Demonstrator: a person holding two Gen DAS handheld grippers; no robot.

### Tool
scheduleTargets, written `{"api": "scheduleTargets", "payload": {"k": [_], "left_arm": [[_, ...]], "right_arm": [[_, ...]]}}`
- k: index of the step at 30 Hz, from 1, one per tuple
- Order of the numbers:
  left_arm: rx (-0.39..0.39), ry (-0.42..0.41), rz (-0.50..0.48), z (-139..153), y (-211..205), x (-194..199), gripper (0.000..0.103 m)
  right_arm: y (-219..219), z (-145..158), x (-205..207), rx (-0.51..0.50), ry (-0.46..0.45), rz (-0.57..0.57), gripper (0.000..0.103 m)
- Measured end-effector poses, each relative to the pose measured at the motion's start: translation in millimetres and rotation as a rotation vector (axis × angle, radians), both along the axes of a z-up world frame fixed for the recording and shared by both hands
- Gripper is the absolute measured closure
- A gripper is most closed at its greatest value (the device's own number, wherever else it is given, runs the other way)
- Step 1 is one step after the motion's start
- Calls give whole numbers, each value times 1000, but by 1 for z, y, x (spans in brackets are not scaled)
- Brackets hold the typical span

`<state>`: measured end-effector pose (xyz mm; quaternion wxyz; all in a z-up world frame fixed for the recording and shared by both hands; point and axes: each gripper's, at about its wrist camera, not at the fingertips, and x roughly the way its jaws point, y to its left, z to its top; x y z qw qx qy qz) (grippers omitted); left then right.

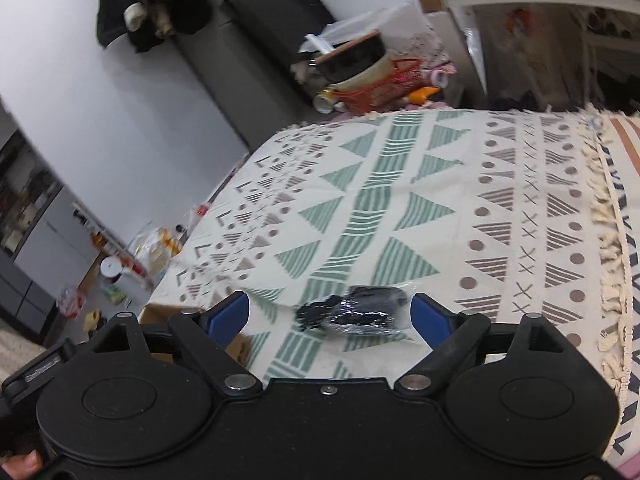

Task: Organize soft objects
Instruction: 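Move the right gripper to the black wrapped item and close on it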

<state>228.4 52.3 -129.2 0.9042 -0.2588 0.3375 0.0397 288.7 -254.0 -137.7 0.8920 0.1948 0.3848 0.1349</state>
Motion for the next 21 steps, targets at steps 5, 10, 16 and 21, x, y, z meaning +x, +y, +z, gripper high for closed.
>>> {"api": "scheduleTargets", "payload": {"k": [5, 10, 16, 21], "left_arm": [[20, -2, -83, 1, -22, 12, 20], [17, 39, -127, -1, -34, 29, 20], [25, 109, -160, -10, -50, 50, 20], [11, 144, -201, -18, -64, 68, 22]], "right_arm": [[-7, -16, 10, 14, 28, -32, 17], [-6, -22, 16, 38, 42, -18, 17], [-6, -39, 30, 78, 99, -7, 17], [-12, -59, 44, 148, 171, -37, 19]]}}
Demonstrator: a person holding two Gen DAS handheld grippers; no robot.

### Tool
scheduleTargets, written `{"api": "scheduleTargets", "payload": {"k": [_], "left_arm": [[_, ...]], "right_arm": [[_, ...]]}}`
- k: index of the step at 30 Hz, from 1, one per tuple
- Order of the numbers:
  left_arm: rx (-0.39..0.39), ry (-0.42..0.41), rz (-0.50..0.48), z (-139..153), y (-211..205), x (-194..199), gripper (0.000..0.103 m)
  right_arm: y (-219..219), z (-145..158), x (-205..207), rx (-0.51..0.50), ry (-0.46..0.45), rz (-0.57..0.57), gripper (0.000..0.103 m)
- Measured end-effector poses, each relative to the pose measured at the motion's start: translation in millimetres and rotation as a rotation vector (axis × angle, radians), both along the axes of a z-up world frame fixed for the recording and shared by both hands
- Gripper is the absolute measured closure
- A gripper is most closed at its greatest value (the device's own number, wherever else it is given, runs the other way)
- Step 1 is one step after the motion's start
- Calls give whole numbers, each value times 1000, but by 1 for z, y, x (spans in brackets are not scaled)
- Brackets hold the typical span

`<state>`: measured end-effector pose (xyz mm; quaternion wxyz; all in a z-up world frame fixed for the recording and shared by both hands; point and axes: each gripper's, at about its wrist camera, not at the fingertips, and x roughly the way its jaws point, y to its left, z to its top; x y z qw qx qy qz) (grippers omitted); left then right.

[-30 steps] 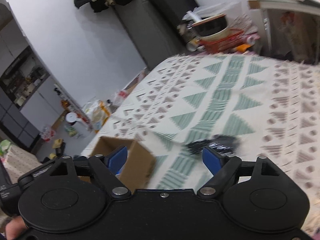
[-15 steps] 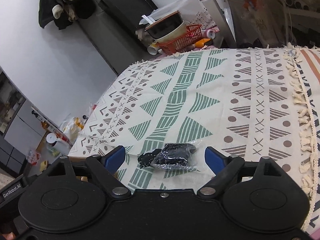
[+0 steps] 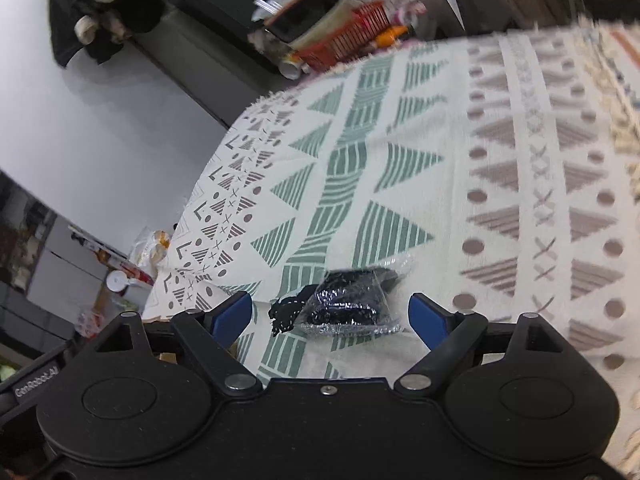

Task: Organize soft objects
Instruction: 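Move the right gripper to the black wrapped item and close on it, then carry the black wrapped item into the box with the right gripper and release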

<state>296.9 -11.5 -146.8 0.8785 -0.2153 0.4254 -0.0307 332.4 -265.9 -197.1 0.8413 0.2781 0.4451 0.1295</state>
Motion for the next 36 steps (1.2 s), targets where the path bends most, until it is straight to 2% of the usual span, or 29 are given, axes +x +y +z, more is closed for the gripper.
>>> {"api": "scheduleTargets", "payload": {"k": [4, 8, 13, 15, 19, 22, 24, 28, 30, 31, 32, 33, 34, 36], "left_arm": [[-15, 35, -47, -9, -11, 17, 26], [-36, 62, -34, -19, -15, 32, 33], [-66, 78, -11, -32, -15, 46, 37], [-89, 85, -9, -38, -15, 50, 38], [-87, 79, -26, -49, -20, 55, 38], [-83, 83, -32, -58, -23, 58, 38], [-95, 87, -37, -62, -26, 59, 38], [-118, 67, -17, -71, -30, 59, 38], [-141, 57, -15, -80, -33, 59, 48], [-131, 71, -21, -84, -36, 61, 62], [-131, 89, -14, -89, -37, 61, 72], [-147, 93, -6, -92, -36, 59, 75], [-163, 90, -5, -94, -35, 58, 88], [-156, 78, 6, -92, -34, 53, 91]], "right_arm": [[-4, -15, 6, 47, 41, -20, 23], [-10, -33, 14, 113, 100, -41, 31], [-14, -44, 20, 162, 131, -55, 31], [-14, -47, 22, 166, 139, -57, 31], [-14, -51, 25, 161, 146, -57, 36], [-10, -55, 28, 143, 152, -46, 44], [-7, -58, 30, 140, 163, -39, 57], [-7, -60, 30, 126, 150, -36, 73], [-8, -58, 29, 119, 140, -38, 77], [-8, -57, 27, 114, 137, -39, 79], [-9, -57, 26, 102, 137, -40, 81], [-9, -57, 24, 93, 135, -43, 81], [-11, -56, 21, 89, 133, -46, 82], [-12, -55, 17, 89, 128, -52, 83]]}}
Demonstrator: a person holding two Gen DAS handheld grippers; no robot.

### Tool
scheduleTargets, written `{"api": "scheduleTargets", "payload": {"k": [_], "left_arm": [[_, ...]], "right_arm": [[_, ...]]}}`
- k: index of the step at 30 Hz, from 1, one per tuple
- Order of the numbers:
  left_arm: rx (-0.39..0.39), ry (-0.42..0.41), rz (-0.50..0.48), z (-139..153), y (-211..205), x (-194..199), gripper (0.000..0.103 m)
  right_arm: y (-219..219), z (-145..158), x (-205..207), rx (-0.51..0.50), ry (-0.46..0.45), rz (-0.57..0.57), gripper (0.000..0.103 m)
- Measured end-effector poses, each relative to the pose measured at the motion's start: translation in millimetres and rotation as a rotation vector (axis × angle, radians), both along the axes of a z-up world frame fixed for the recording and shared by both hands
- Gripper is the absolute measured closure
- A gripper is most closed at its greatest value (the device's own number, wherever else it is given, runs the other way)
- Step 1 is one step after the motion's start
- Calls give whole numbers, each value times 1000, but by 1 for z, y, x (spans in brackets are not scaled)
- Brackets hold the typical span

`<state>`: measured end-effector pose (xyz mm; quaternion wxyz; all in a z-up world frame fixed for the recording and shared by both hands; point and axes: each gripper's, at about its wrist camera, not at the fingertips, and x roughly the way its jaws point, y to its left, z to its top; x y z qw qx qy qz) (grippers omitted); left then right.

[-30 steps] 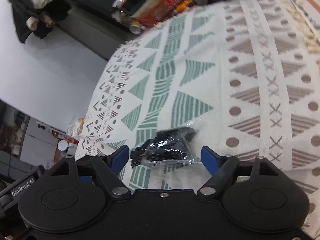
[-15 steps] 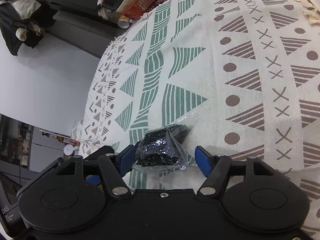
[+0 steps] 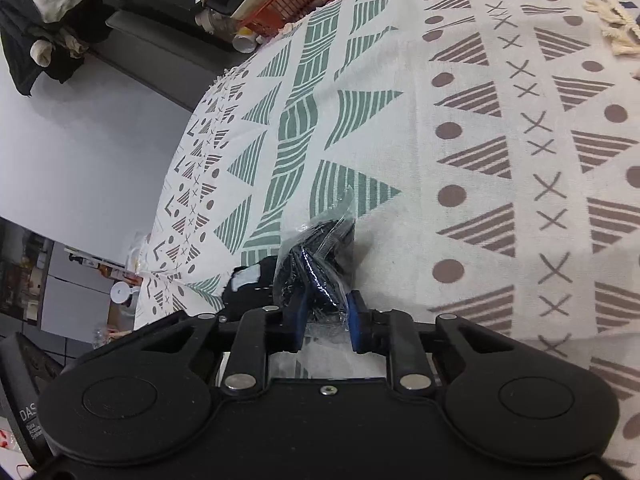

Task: Organize soft objects
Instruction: 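Carry the black wrapped item into the box with the right gripper and release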

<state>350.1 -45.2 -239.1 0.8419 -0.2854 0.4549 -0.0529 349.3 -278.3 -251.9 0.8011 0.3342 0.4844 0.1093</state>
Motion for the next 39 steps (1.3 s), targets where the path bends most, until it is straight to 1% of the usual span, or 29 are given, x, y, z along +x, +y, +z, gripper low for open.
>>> {"api": "scheduleTargets", "payload": {"k": [1, 3, 6, 9, 12, 17, 20, 23, 26, 28, 33, 39], "left_arm": [[-1, -16, 11, 3, 1, -3, 94], [-30, -51, 22, 11, 4, -9, 94], [-47, -81, 28, 27, 7, -23, 94], [-50, -94, 28, 47, 13, -37, 94], [-59, -114, 49, 70, 24, -51, 94], [-20, -123, 78, 104, 45, -82, 94], [-1, -121, 109, 119, 63, -101, 94], [8, -115, 130, 132, 80, -116, 94], [22, -104, 143, 141, 97, -127, 94], [41, -95, 159, 147, 110, -131, 94], [44, -71, 198, 154, 148, -141, 94], [35, -24, 230, 147, 184, -144, 94]], "right_arm": [[-1, 2, -2, -1, -1, -5, 84], [-3, 6, -9, 0, -10, -13, 89], [-6, 14, -21, 5, -36, -16, 91], [-10, 25, -31, 10, -64, -10, 92], [-14, 38, -39, 27, -99, -12, 92], [-10, 64, -53, 33, -149, 18, 92], [-3, 78, -61, 60, -164, 47, 92], [8, 92, -67, 67, -184, 84, 92], [18, 102, -69, 102, -184, 106, 92], [26, 110, -71, 105, -191, 118, 92], [48, 125, -74, 121, -196, 141, 92], [82, 134, -71, 115, -199, 199, 92]]}}
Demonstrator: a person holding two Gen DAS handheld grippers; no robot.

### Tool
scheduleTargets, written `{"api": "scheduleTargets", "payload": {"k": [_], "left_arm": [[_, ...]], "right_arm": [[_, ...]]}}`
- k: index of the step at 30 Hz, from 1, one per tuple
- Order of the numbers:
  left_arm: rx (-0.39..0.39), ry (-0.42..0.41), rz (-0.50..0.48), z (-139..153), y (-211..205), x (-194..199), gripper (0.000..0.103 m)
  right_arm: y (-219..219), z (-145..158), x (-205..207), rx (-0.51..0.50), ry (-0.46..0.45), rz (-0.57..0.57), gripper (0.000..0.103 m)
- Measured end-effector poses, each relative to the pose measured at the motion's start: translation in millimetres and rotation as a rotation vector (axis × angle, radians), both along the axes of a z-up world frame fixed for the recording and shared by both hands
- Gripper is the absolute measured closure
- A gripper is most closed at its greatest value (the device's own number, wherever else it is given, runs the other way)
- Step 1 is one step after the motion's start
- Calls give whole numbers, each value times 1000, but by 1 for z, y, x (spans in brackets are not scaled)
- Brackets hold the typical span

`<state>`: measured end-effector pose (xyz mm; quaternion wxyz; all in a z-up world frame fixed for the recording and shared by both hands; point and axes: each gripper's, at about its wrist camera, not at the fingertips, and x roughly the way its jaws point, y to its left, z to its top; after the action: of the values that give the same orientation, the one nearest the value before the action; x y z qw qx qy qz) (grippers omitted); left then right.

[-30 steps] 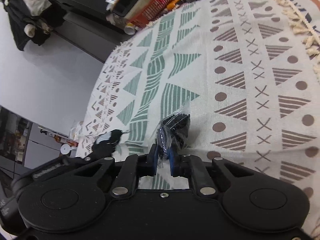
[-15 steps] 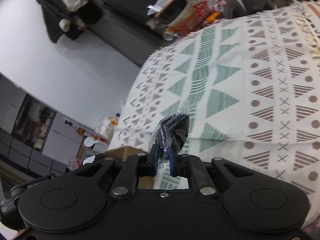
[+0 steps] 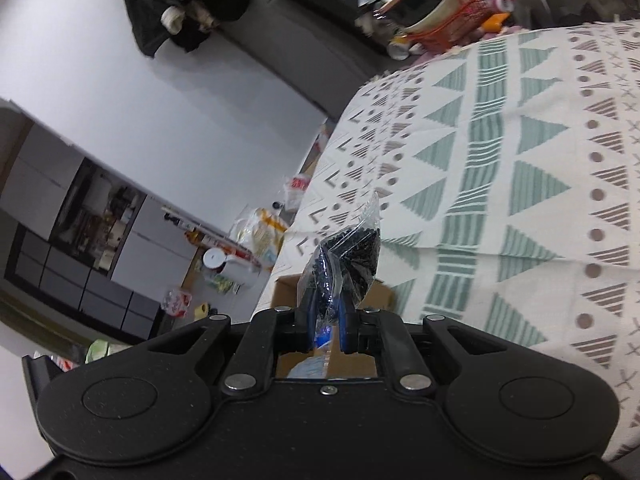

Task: Organize soft objects
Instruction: 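Carry the black wrapped item into the box with the right gripper and release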

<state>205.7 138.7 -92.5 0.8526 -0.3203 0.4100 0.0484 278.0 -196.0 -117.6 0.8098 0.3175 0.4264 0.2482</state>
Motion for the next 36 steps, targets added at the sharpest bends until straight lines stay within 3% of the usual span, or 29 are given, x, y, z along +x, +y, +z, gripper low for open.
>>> {"api": "scheduleTargets", "payload": {"k": [15, 19, 22, 24, 26, 32, 36], "left_arm": [[-61, 96, 18, -33, 41, 22, 94], [-51, 132, 15, -45, 50, 30, 89], [-34, 187, 9, -53, 55, 36, 77], [-31, 190, 19, -56, 60, 34, 74], [-20, 189, 27, -56, 63, 33, 64], [14, 190, 24, -52, 67, 36, 54], [32, 202, 20, -47, 66, 38, 44]], "right_arm": [[76, 3, 14, -60, 35, 84, 92], [86, 0, 20, -78, 48, 86, 92], [95, -5, 24, -91, 62, 95, 92], [101, -8, 26, -107, 70, 102, 92], [105, -9, 27, -115, 72, 110, 92], [115, -14, 33, -135, 89, 119, 92], [120, -20, 36, -159, 135, 133, 82]]}}
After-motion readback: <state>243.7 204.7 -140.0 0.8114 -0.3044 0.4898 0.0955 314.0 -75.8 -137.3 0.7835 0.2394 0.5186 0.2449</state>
